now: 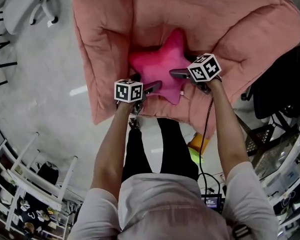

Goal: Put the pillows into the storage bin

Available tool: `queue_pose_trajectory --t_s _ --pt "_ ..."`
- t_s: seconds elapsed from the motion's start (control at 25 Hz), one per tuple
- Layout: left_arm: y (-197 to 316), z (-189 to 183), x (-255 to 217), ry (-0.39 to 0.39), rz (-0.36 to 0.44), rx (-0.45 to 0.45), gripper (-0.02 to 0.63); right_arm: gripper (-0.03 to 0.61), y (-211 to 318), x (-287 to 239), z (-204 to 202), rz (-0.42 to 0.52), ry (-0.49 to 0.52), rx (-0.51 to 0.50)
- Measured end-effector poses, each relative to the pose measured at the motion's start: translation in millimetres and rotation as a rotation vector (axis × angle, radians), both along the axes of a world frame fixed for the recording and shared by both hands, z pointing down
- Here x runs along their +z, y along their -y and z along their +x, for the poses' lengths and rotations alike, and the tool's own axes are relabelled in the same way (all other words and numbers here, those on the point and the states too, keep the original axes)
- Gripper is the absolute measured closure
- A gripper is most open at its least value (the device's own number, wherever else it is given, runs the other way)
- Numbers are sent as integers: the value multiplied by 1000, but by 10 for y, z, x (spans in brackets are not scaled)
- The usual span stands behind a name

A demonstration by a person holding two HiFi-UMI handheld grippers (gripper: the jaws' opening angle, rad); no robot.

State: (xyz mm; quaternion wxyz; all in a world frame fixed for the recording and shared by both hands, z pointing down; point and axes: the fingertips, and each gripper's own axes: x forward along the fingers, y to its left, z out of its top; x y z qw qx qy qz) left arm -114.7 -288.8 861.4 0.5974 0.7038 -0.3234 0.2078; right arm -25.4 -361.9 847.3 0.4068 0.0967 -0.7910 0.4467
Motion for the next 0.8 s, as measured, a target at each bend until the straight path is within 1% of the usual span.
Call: queue_pose_trajectory --t_s 0.12,0.24,0.32,0.44,0.52,0.68,0.8 --pt "-13 23 -47 16 6 1 95 107 -25 -51 10 -16 -28 0" --pt "-15 61 -159 30 17 44 98 112 -39 -205 39 -17 -38 32" --pt "3 73 -274 50 42 74 98 117 -50 -343 55 17 -40 56" --pt "67 31 -510 47 81 70 100 120 -65 -618 39 110 -36 84" --pt "116 -52 -698 54 133 71 101 126 -73 -847 -19 165 -21 125" --pt "212 -124 -1194 88 286 105 103 135 -127 -1328 -16 252 20 222" --pt "307 -141 -1663 99 408 127 103 137 -122 -1807 -3 365 45 285"
